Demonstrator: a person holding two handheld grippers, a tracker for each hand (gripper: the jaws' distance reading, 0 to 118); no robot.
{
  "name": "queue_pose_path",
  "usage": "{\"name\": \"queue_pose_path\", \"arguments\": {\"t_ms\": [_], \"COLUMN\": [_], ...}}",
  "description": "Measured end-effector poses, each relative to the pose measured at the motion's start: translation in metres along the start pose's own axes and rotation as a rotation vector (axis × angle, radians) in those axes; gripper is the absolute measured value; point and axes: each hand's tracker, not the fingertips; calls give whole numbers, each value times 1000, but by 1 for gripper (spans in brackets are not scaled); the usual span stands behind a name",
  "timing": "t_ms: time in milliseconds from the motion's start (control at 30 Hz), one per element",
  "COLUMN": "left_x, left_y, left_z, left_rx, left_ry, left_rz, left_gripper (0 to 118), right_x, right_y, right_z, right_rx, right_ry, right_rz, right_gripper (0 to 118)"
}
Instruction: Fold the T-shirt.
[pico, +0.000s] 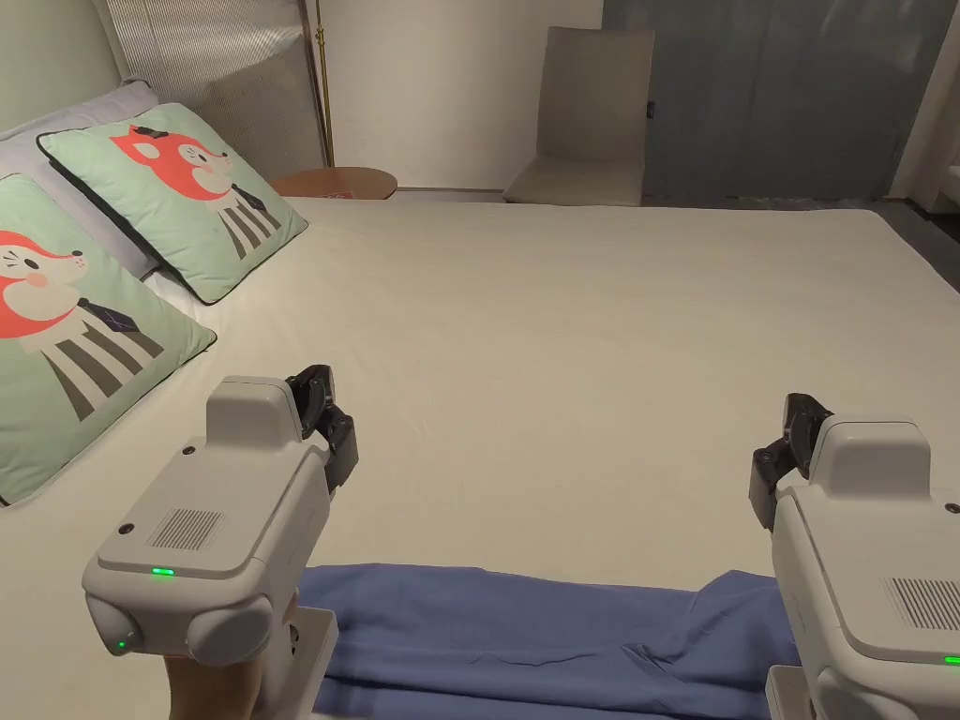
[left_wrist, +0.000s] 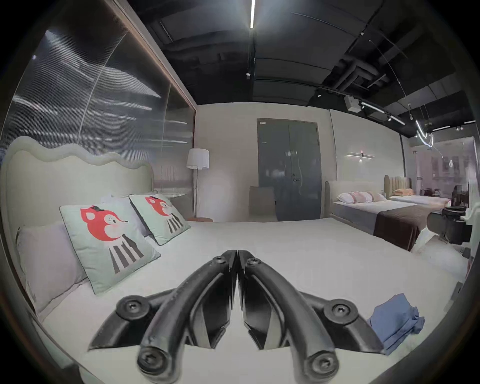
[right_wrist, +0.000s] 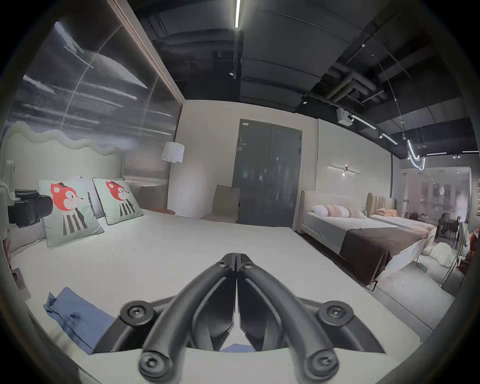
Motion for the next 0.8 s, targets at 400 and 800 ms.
{"name": "queue_pose_path", "arguments": {"t_ms": [400,800], "left_x": [-149,-219], "left_y": [-54,-145], "left_z": [-37,-48], "left_rx": [-437,-837], "left_ry": [-197,-241], "left_rz": [618,757], "left_gripper": [0,98], "right_x": [-12,-21], "right_y": [-9,-37], "right_z": [-20,-44], "right_rx": [-59,-142], "right_ry": [25,39], "right_rz": [3,12], "right_gripper": [1,1]}}
